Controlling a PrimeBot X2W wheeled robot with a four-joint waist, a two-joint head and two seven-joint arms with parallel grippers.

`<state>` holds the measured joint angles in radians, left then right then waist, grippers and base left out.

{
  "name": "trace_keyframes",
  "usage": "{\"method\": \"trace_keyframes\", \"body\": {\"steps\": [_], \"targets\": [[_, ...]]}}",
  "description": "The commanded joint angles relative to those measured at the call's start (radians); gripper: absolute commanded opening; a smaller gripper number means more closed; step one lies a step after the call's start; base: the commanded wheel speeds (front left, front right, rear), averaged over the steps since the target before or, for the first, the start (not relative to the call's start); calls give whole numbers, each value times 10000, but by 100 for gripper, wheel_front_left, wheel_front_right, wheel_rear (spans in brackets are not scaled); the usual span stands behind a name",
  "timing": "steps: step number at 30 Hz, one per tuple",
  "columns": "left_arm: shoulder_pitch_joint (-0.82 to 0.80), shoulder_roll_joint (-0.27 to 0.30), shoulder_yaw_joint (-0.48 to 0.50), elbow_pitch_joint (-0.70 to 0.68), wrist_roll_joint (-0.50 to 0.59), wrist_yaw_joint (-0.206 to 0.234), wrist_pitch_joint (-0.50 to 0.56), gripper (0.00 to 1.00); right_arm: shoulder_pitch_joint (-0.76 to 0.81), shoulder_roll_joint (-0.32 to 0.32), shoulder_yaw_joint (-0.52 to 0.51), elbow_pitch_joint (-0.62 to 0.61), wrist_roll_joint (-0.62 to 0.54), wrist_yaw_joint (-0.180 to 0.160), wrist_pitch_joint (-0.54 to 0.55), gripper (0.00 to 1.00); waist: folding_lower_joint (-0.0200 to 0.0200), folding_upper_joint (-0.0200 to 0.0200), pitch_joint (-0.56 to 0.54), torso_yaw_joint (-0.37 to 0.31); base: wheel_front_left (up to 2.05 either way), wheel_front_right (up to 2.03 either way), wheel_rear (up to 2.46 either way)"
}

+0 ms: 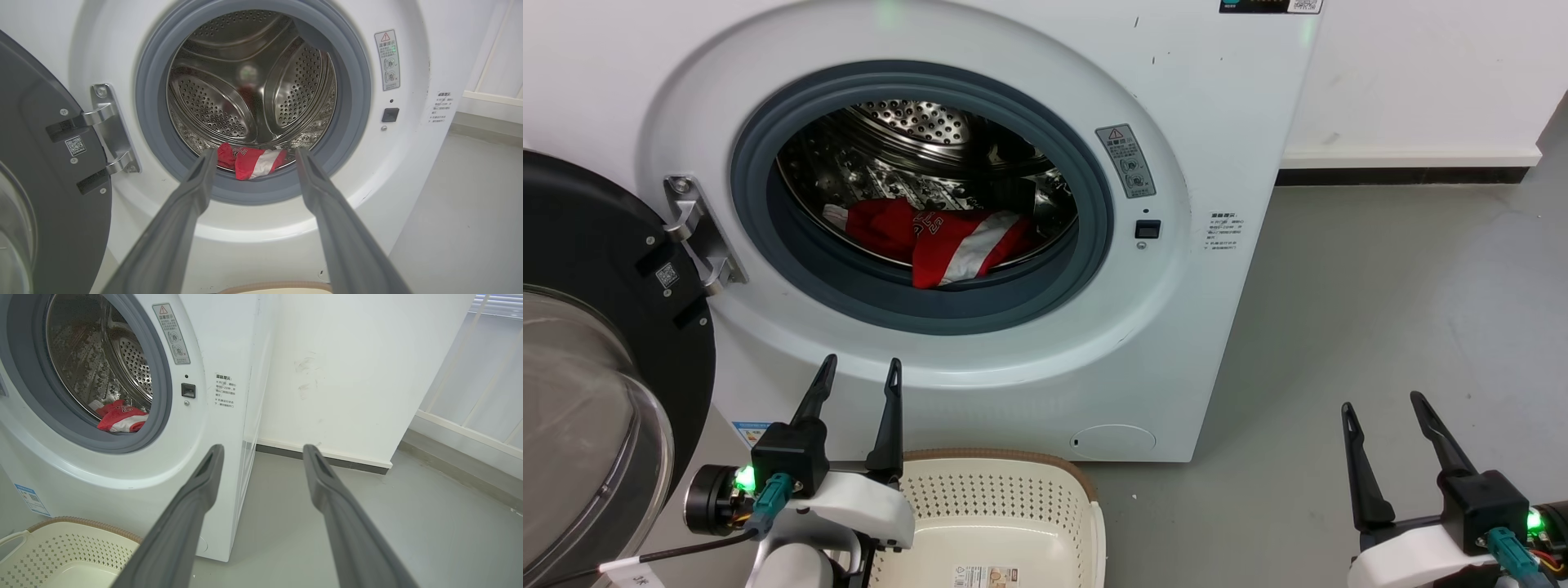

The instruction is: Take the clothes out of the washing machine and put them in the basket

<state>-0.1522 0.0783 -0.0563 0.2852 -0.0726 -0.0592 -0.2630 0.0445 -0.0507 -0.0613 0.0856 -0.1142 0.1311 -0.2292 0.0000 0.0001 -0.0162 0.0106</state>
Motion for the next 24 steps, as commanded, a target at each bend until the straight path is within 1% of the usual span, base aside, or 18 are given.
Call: {"method": "trace_keyframes", "body": {"steps": [1, 15, 24], "targets": [[-79, -50, 48, 23, -22, -17, -27, 100, 59, 9, -7, 13, 38, -7, -14, 100, 0, -1, 0, -2, 0, 0, 0], [-127, -125, 191, 178, -146, -161, -27, 100, -15, 9, -22, 87, 139, -7, 57, 100, 0, -1, 35, 13, 0, 0, 0], [-443, -171, 303, 419, -164, -93, -27, 100, -147, 11, 117, -23, 231, -7, 84, 100, 0, -1, 290, -105, 0, 0, 0]]}}
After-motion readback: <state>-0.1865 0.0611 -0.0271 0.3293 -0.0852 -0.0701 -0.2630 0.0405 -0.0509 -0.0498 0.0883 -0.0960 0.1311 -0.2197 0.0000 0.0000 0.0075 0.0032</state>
